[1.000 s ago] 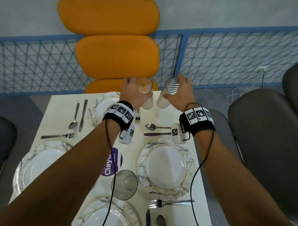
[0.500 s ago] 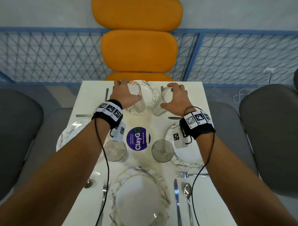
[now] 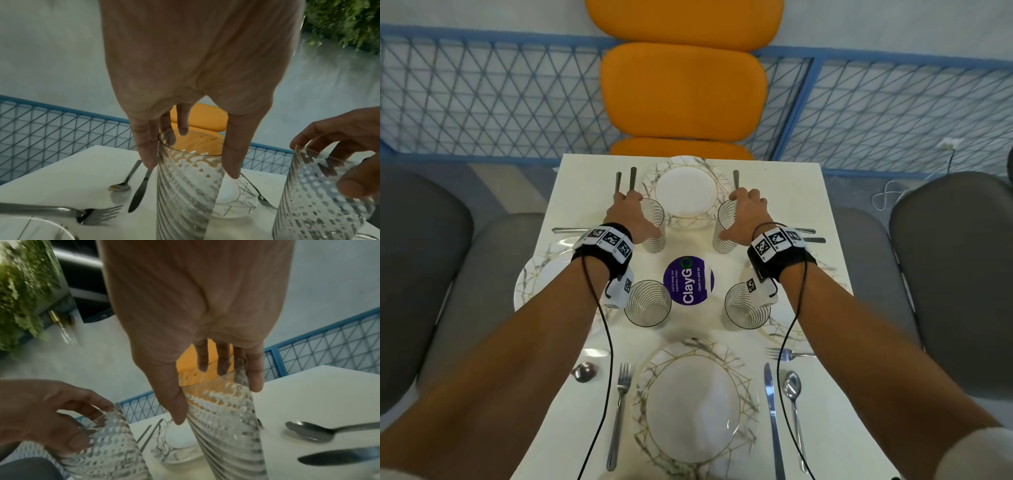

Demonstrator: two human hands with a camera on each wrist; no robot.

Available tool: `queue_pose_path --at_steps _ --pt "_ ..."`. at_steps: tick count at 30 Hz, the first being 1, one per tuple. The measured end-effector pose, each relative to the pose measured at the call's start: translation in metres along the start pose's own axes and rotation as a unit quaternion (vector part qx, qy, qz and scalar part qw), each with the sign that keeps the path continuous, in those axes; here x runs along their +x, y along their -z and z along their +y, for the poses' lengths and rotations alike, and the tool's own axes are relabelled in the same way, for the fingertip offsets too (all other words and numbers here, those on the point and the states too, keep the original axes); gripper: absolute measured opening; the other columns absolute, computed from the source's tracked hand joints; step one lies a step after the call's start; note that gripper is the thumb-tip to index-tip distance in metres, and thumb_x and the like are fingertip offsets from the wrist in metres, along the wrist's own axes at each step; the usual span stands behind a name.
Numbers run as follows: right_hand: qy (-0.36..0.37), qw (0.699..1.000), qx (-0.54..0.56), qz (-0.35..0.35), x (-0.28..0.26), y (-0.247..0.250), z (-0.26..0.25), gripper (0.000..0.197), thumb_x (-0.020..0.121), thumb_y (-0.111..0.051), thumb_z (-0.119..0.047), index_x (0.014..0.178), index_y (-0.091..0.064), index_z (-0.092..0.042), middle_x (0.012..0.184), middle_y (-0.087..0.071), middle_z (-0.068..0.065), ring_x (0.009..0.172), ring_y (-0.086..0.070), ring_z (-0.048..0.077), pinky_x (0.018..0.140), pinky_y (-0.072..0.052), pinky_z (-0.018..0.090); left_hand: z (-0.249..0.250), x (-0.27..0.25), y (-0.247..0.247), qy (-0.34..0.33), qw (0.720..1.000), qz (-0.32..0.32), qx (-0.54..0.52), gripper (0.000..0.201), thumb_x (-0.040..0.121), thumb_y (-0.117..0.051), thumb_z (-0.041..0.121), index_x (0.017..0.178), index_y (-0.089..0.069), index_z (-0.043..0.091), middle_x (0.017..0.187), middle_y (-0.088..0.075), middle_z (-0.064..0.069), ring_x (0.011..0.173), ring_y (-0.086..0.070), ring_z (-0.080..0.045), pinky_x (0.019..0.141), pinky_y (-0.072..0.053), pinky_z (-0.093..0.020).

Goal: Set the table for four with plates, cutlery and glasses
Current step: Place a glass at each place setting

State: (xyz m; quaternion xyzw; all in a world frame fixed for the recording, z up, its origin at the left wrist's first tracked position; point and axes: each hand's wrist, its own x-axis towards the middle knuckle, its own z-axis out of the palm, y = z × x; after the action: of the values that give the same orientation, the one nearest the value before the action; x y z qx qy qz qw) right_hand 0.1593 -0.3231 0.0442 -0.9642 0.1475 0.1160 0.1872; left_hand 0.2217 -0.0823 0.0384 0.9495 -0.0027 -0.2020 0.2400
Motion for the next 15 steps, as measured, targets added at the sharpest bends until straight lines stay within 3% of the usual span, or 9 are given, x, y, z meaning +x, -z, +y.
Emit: queue_pose_path --at_steps 7,15 --pt "-0.009 1.0 -0.012 -0.002 0.012 -0.011 0.004 0.091 0.065 -0.088 -0.037 0.138 -0.038 -0.017 0.132 -0.039 0.012 0.121 -0.042 0.032 0.102 -0.044 0.046 -0.007 0.009 -0.002 0.006 1.0 -0.001 0.0 0.102 0.07 -0.094 0.033 0.152 -0.037 0.012 0.149 -0.034 -0.015 0.135 -0.047 -0.038 0.11 -0.046 -0.051" --pt "-0.001 1.0 -0.02 0.001 0.019 -0.014 0.004 0.091 0.069 -0.086 -0.034 0.143 -0.035 -0.015 0.136 -0.038 0.014 0.125 -0.04 0.034 0.1 -0.041 0.04 -0.008 0.012 -0.003 0.001 1.0 -0.001 -0.005 0.107 0.07 -0.094 0.041 0.154 -0.035 0.012 0.152 -0.033 -0.016 0.138 -0.046 -0.038 0.113 -0.044 -0.049"
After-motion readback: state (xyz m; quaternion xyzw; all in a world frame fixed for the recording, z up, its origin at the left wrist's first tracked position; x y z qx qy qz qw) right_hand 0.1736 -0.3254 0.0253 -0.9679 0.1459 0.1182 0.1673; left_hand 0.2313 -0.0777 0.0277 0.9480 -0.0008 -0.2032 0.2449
